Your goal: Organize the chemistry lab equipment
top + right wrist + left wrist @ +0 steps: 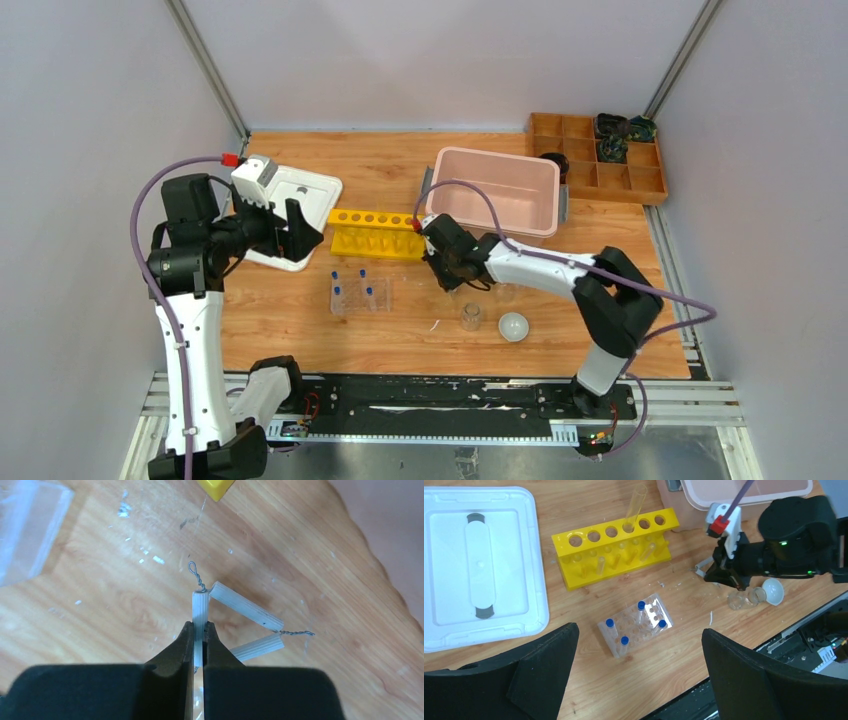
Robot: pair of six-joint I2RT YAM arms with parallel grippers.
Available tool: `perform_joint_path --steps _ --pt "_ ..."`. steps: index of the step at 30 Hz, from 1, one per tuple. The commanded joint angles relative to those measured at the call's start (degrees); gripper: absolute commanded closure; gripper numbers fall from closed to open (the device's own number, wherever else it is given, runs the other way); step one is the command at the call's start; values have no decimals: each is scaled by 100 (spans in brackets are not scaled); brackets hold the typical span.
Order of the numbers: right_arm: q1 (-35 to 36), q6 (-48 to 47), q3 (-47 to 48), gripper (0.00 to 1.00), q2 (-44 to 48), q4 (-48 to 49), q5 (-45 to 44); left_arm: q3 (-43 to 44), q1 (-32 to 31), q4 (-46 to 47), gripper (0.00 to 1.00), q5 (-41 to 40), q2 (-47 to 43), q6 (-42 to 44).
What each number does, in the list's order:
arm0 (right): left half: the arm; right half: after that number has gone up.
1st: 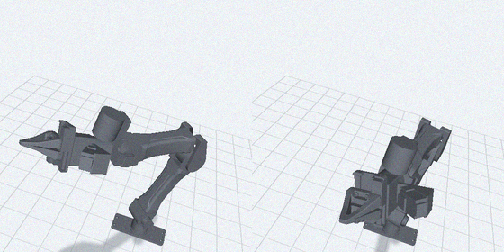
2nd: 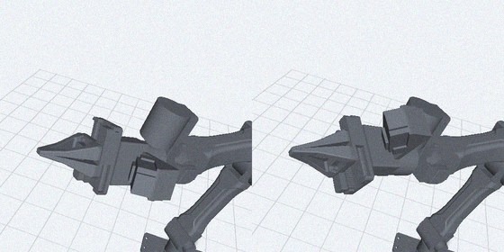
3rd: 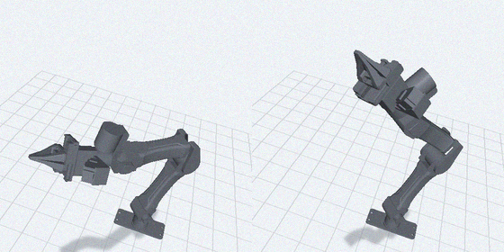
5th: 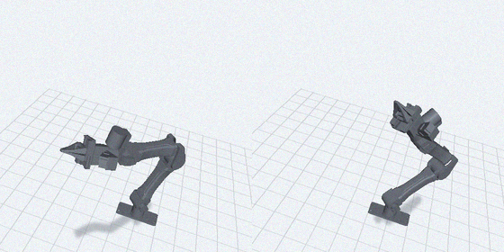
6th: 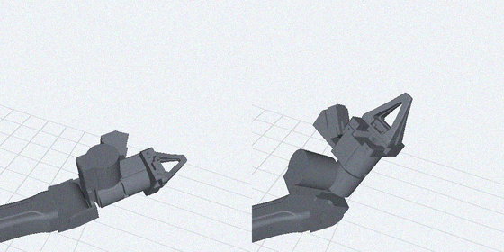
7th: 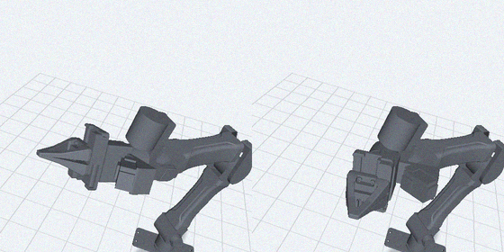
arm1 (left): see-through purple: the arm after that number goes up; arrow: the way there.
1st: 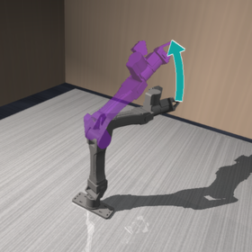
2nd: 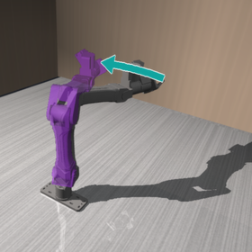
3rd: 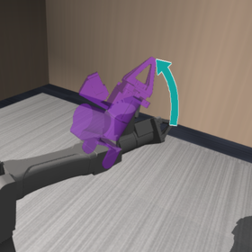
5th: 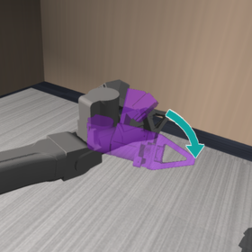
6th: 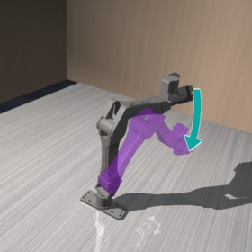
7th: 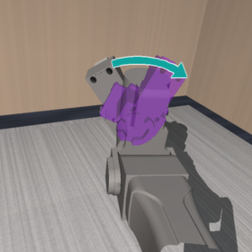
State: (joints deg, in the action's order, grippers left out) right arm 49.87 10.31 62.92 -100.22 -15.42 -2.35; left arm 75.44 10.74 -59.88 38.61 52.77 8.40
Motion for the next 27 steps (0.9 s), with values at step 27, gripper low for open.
perform_joint_path --steps 27 --pt "-1809 202 4869 100 -1118 -2722 -416 175 -2 2 0 221 53 -25"
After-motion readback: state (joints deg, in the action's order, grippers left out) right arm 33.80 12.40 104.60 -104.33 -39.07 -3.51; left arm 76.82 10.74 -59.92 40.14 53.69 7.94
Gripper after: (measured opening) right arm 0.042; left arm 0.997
